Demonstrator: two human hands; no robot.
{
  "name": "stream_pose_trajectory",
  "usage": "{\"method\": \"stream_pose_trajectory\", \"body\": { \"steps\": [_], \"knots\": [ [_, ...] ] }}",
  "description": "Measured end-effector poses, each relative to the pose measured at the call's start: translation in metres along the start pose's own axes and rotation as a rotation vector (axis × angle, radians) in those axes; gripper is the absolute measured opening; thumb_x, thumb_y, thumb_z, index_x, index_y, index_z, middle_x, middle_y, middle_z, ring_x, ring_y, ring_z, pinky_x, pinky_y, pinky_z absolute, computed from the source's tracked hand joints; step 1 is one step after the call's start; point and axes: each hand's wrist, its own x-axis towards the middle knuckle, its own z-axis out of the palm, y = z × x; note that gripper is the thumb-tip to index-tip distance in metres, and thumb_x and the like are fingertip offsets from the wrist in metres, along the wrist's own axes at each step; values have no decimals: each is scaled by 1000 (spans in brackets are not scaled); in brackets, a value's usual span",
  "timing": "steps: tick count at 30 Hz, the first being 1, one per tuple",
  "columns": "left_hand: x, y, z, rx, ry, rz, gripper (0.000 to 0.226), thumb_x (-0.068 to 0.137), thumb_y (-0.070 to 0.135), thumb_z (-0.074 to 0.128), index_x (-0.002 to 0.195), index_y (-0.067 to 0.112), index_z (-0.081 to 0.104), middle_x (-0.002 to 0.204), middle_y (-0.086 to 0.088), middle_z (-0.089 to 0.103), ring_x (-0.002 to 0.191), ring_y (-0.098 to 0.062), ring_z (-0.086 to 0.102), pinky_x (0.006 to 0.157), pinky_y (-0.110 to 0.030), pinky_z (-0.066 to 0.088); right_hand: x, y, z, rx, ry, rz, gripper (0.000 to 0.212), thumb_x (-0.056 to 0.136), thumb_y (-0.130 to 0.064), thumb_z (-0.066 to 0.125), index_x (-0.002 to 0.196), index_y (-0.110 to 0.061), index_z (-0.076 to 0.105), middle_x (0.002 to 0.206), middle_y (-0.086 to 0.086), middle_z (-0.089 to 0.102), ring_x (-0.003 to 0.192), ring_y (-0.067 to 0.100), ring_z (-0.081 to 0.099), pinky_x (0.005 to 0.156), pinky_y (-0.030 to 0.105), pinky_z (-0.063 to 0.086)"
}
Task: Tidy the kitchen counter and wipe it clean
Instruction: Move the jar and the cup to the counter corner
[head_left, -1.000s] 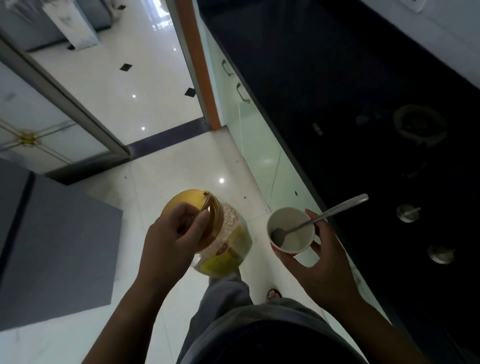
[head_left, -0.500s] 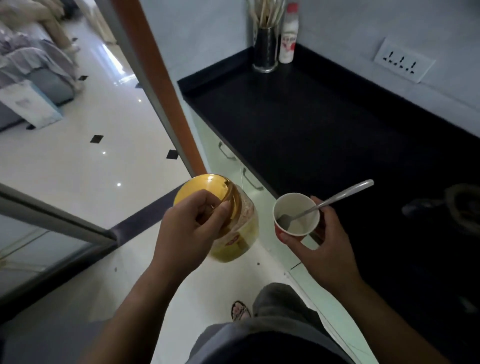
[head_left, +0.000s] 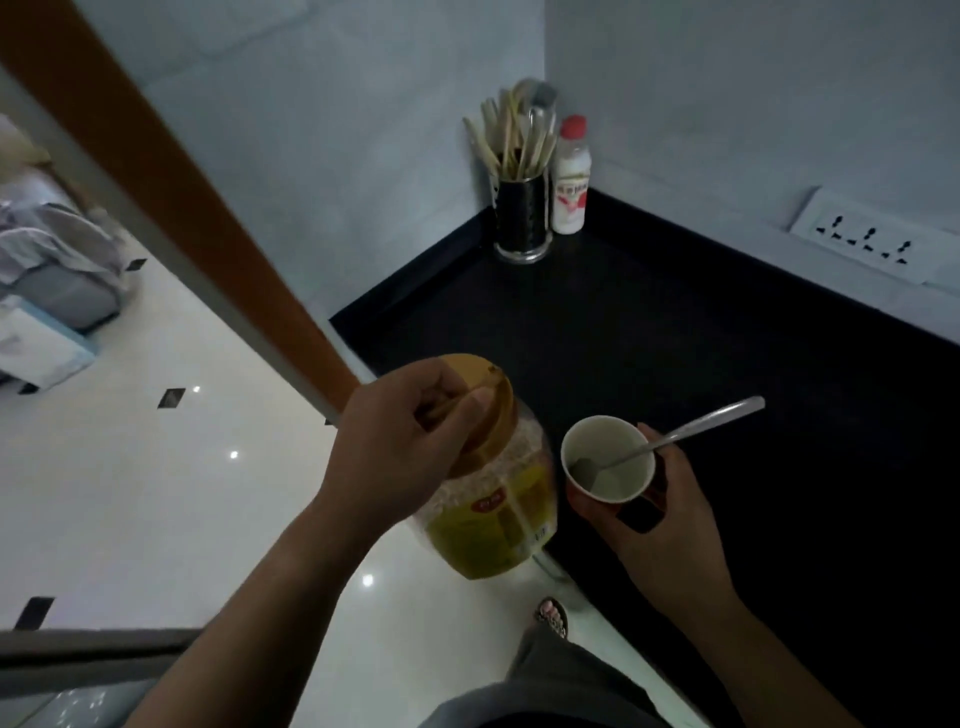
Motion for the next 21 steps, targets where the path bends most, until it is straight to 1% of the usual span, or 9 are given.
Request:
{"method": "stream_pose_trajectory", "body": {
  "steps": [1, 4, 6, 8, 10, 12, 15, 18, 21],
  "knots": [
    [20, 0, 1, 3, -32, 17, 20, 80, 42, 57, 69, 26, 57, 60, 6, 59, 61, -8, 59, 52, -19, 48, 17, -4, 1, -7, 12, -7, 71, 61, -36, 82, 122, -38, 44, 110, -19, 60, 100, -13, 56, 73, 5, 47],
    [74, 1, 8, -16, -127, 98, 18, 83, 33, 60, 66, 33, 54, 68, 21, 60, 63, -2, 58, 52, -11, 43, 61, -7, 1, -12, 31, -11, 78, 65, -29, 82, 131, -28, 41, 113, -23, 56, 101, -18, 52, 75, 1, 44],
    [108, -2, 14, 9, -176, 143, 18, 85, 28, 61, 69, 35, 55, 70, 16, 62, 67, -4, 59, 56, -10, 42, 83, -10, -1, -27, 56, -11, 78, 65, -27, 82, 131, -30, 41, 113, -26, 54, 103, -18, 51, 76, 2, 45],
    [141, -6, 22, 24, -227, 155, 13, 86, 30, 59, 74, 30, 59, 64, 4, 61, 68, -7, 59, 58, -10, 42, 103, -14, -3, -61, 86, -14, 74, 65, -30, 82, 126, -40, 41, 116, -26, 53, 107, -12, 52, 79, 9, 48],
    [176, -12, 29, 31, -265, 171, 14, 87, 31, 57, 78, 21, 61, 64, 1, 60, 68, -9, 59, 58, -10, 41, 121, -18, -2, -91, 124, -21, 71, 65, -30, 82, 115, -55, 37, 115, -29, 52, 107, -12, 51, 78, 7, 47],
    [210, -14, 35, 41, -315, 210, 17, 88, 32, 57, 79, 18, 62, 67, 1, 62, 68, -8, 59, 58, -9, 40, 140, -21, 0, -116, 183, -20, 71, 66, -29, 81, 109, -59, 34, 114, -30, 51, 106, -12, 51, 76, 4, 46],
    [258, -12, 47, 48, -381, 299, 18, 86, 33, 59, 78, 17, 62, 67, 3, 63, 71, -5, 59, 59, -8, 40, 166, -26, 5, -145, 272, -8, 70, 65, -29, 81, 111, -55, 35, 114, -26, 51, 106, -7, 53, 76, 8, 47],
    [302, -7, 62, 67, -478, 398, 18, 86, 36, 59, 80, 20, 62, 70, 8, 66, 70, 0, 60, 58, -8, 40, 185, -29, 10, -195, 383, 12, 72, 64, -29, 82, 120, -40, 38, 115, -24, 48, 108, -2, 52, 80, 14, 46],
    [341, -6, 80, 77, -561, 511, 16, 86, 37, 58, 80, 23, 61, 71, 11, 66, 71, 1, 61, 59, -10, 40, 198, -30, 15, -231, 495, 45, 75, 63, -28, 83, 125, -33, 40, 118, -21, 47, 109, 0, 52, 81, 15, 46]
  ]
}}
